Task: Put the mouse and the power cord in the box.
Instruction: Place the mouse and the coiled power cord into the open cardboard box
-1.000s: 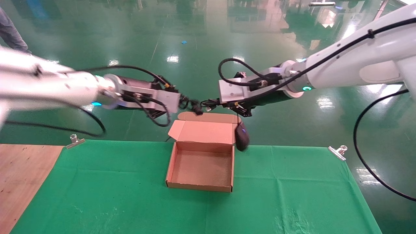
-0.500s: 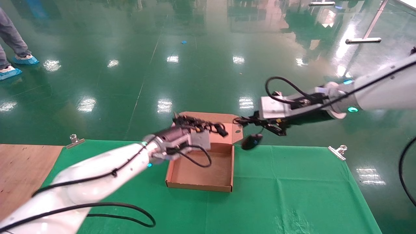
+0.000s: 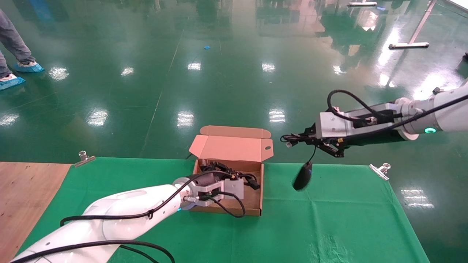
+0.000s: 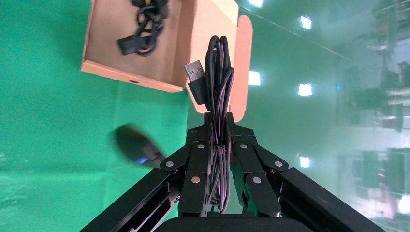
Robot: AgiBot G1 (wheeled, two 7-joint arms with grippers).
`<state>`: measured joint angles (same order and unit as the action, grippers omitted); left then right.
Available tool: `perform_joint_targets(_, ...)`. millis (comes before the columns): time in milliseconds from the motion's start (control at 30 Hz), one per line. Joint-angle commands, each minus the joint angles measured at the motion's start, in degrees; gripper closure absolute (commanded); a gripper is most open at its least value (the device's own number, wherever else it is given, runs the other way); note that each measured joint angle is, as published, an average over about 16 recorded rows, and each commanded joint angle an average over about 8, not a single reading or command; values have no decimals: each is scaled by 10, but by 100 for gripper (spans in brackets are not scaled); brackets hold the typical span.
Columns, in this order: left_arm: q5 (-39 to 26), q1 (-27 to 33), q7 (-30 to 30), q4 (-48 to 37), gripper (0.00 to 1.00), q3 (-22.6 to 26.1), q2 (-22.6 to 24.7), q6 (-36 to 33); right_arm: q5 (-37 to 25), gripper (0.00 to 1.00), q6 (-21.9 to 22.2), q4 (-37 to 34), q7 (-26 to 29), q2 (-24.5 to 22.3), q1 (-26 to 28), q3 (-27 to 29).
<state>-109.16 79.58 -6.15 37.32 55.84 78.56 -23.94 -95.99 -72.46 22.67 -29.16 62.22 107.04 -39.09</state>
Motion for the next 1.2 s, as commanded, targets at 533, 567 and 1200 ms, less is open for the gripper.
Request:
perform_joint_targets(533,83,30,31,-21,0,125,-1,54,6,100,1,17,9,-4,-29,1)
perform_joint_targets(567,87,31,32,-21,0,131,-1,56,6,100,0,19,10,-4,-30,1)
perform_joint_targets(1200,376,32,-45,154,0,11,-214,-110,-28,100,25,73,94,86,-18,-24)
